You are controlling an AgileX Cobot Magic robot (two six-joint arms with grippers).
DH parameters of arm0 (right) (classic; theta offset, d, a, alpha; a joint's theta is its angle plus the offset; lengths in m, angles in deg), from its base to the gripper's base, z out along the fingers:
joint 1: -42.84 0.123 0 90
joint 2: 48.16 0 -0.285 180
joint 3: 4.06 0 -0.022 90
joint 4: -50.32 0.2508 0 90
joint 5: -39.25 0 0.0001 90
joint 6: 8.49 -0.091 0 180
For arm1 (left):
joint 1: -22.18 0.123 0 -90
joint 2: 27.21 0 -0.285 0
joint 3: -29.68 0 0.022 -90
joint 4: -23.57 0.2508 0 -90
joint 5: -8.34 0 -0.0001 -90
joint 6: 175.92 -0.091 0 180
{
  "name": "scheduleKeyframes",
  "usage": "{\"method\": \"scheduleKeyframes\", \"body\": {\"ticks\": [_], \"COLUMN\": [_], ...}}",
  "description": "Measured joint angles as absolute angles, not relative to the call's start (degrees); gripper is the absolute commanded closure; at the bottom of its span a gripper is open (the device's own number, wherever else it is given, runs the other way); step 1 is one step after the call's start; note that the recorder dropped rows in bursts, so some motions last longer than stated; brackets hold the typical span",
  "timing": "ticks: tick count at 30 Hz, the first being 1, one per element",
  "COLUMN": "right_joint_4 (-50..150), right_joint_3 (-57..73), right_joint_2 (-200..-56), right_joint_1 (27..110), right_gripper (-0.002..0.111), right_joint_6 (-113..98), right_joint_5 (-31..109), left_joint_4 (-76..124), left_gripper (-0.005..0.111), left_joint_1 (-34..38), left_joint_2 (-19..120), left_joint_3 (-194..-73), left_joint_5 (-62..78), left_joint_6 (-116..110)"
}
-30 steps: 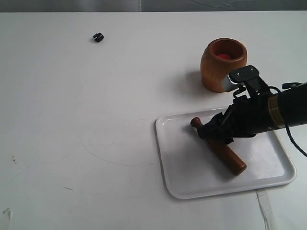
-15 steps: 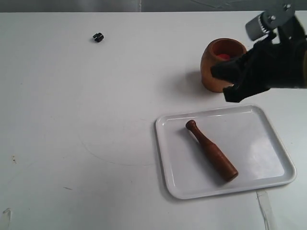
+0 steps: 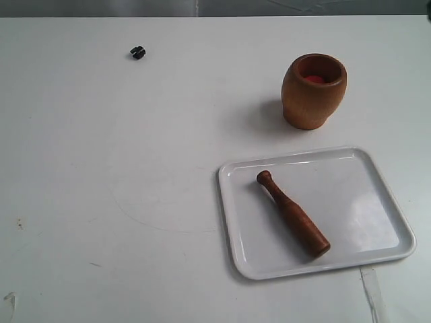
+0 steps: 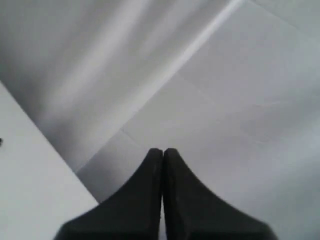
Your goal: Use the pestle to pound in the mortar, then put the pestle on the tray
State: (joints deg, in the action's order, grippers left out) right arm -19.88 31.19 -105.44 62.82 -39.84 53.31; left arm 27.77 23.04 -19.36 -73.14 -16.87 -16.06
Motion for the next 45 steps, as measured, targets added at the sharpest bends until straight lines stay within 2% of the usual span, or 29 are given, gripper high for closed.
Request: {"method": "scheduleKeyframes", "body": {"ticks": [5, 9, 13, 15, 20, 25, 30, 45], "right_joint_4": [-18.83, -24.80, -28.08, -21.93, 19.14, 53.66, 70.49, 81.74], "right_joint_3": [28.57, 28.35, 28.35, 27.84, 15.37, 15.38, 20.99, 30.61], "right_joint_2": [-104.42, -104.42, -104.42, -104.65, -104.66, -91.64, -77.71, -56.68], "right_joint_1": [62.82, 62.82, 62.82, 62.82, 62.82, 62.82, 62.82, 62.82], "right_gripper": [0.108, 0.108, 0.108, 0.108, 0.108, 0.108, 0.108, 0.108], "right_joint_6": [-34.06, -31.19, -27.93, -23.39, -4.08, 18.15, 32.60, 36.97], "right_joint_5": [34.72, 14.11, 1.79, -3.94, -14.16, -9.33, -4.15, 1.64], "left_joint_4": [27.77, 27.77, 27.77, 27.77, 27.77, 27.77, 27.77, 27.77], "left_gripper": [0.107, 0.107, 0.107, 0.107, 0.107, 0.107, 0.107, 0.107], "left_joint_1": [23.04, 23.04, 23.04, 23.04, 23.04, 23.04, 23.04, 23.04], "left_joint_2": [-19.36, -19.36, -19.36, -19.36, -19.36, -19.36, -19.36, -19.36], "left_joint_3": [-73.14, -73.14, -73.14, -73.14, -73.14, -73.14, -73.14, -73.14], "left_joint_5": [-16.87, -16.87, -16.87, -16.87, -16.87, -16.87, -16.87, -16.87], "left_joint_6": [-16.06, -16.06, -16.06, -16.06, -16.06, -16.06, -16.06, -16.06]}}
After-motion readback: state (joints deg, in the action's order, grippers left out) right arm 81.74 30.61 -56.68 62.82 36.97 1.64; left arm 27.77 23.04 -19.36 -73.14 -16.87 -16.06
